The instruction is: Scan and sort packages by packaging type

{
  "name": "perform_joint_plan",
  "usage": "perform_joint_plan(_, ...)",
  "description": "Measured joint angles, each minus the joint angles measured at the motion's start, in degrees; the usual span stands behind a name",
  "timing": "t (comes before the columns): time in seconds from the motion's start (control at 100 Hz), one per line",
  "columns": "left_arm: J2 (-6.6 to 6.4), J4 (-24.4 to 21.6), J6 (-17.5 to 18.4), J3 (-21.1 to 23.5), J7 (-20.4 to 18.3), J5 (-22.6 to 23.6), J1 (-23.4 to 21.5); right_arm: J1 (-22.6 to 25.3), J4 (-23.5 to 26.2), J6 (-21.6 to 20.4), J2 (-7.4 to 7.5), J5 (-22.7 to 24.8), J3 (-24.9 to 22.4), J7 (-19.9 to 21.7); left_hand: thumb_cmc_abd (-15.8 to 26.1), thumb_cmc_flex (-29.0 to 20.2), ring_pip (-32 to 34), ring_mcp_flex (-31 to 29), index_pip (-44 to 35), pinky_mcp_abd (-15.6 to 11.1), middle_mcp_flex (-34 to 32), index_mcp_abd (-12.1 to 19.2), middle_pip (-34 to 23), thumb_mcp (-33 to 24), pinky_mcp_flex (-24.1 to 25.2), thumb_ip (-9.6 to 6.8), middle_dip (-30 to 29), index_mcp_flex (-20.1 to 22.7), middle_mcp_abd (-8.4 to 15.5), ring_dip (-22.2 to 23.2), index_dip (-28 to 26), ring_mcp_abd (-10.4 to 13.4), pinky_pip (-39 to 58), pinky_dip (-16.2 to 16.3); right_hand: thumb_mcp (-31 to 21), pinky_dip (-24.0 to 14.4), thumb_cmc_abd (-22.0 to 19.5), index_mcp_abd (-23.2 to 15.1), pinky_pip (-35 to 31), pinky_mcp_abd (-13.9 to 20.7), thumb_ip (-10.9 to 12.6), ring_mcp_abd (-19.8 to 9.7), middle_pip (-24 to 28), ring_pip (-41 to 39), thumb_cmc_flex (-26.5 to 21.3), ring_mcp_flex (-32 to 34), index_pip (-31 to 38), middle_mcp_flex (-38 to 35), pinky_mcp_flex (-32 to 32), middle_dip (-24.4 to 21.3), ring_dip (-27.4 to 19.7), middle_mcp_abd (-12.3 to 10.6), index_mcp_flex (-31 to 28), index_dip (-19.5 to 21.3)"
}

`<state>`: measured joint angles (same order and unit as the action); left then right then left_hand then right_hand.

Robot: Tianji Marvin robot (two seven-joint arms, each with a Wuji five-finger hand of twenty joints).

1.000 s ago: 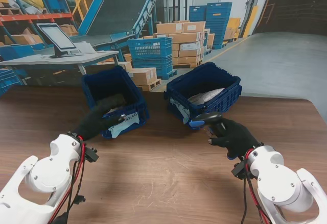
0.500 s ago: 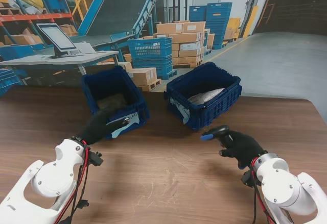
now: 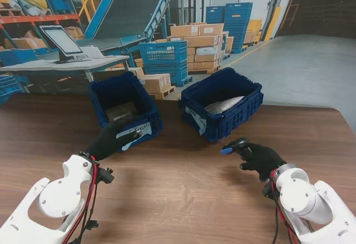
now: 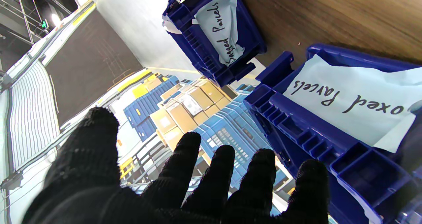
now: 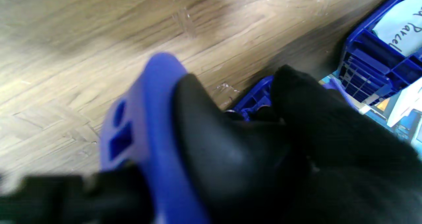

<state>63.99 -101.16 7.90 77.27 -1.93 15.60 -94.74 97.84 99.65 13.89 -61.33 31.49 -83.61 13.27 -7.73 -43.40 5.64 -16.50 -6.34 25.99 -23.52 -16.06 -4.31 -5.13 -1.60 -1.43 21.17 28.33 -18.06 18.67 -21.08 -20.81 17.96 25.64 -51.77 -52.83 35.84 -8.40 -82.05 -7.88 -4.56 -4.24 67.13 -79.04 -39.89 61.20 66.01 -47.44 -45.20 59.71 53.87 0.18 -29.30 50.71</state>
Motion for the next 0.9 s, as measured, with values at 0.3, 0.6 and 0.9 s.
perform_joint_plan(0.3,-0.01,0.4,1.2,-0.3,-0.4,-0.8,-0.1,-3.3,-5.6,-2.0,0.55,0.6,0.5,2.2,0.0,0.0,0.0,0.0,0.0,0.0,0.0,0.0,0.0,0.0,0.0,0.00,0.0,0.8,0.0,0.0,0.0,0.0,-0.2,0.0,0.0,0.0,0.0,0.0,0.1,0.0,0.0,0.0,0.0,0.0,0.0,0.0,0.0,0.0,0.0,0.0,0.0,0.0,0.0,-0.1)
perform_joint_plan(0.6,-0.11,0.4,2.0,-0.3,-1.4,-0.9,-0.3,-6.5,-11.9,-3.0,0.62,1.8,2.3,0.2,0.0,0.0,0.0,0.0,0.0,-0.1,0.0,0.0,0.0,0.0,0.0,0.00,0.0,0.8,-0.1,-0.1,0.0,0.0,-0.8,0.0,0.0,0.1,0.0,0.0,0.1,0.0,0.0,0.0,0.0,0.0,0.0,0.0,0.0,0.0,0.0,0.0,0.0,0.0,0.0,-0.2)
perform_joint_plan(0.9,-0.19,0.8,2.5,-0.3,-2.2,-2.2,-0.3,-10.1,-17.4,-3.7,0.56,2.8,4.8,-2.5,0.0,0.0,0.1,0.6,0.0,-0.4,0.0,0.0,0.0,0.0,0.0,0.00,0.0,0.8,-0.3,-0.1,0.0,0.0,-0.8,0.0,0.0,0.1,0.0,0.0,0.3,0.0,0.0,0.0,0.0,0.2,0.0,0.1,0.1,0.0,0.0,-0.6,0.0,0.0,0.0,-1.1)
